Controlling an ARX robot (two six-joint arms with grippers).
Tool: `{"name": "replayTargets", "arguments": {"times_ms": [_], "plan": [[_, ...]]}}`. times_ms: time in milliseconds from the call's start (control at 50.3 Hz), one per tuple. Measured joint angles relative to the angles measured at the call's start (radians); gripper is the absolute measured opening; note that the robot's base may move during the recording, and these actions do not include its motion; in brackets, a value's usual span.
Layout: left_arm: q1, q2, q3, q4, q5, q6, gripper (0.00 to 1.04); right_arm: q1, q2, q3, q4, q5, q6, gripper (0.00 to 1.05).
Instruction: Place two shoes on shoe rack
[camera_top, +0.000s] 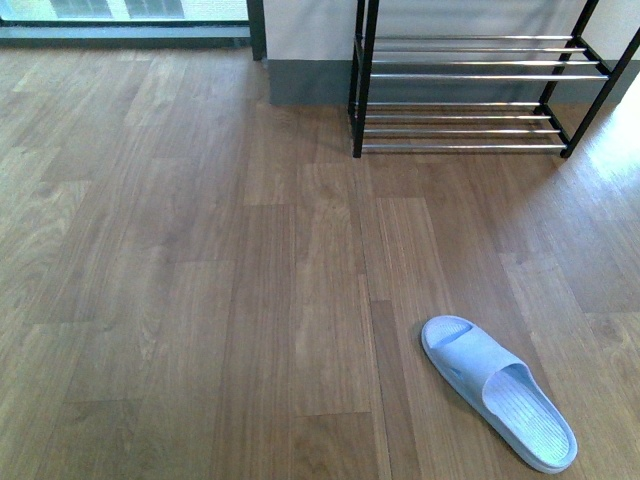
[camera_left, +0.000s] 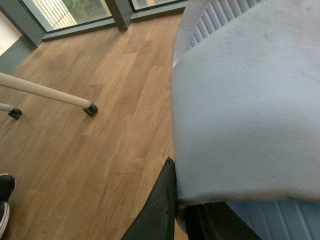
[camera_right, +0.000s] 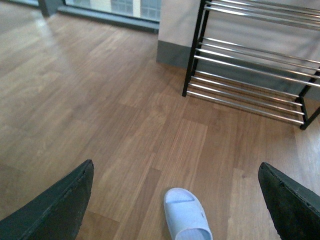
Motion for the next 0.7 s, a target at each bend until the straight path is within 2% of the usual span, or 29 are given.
{"name": "replayTargets", "arguments": {"times_ms": [139,219,298,438,696], "plan": [[0.0,0.0,0.0,0.0,0.001,0.0,0.02,0.077,0.604,0.1,0.414,0.058,-0.098,0.95],[0.0,0.0,0.0,0.0,0.001,0.0,0.02,0.098,0.957,0.191,0.569,0.086,-0.127,0.95],[0.0,0.0,0.0,0.0,0.001,0.0,0.02,0.109,1.271,0.292,0.623,0.092,-0.146,0.95],[0.0,0.0,0.0,0.0,0.001,0.0,0.02,0.1,1.662,0.459,0.615,0.107,-0.112,0.95],[0.0,0.0,0.0,0.0,0.001,0.0,0.02,0.03,1.889,0.589,0.612,0.082,0.024,0.95]]}}
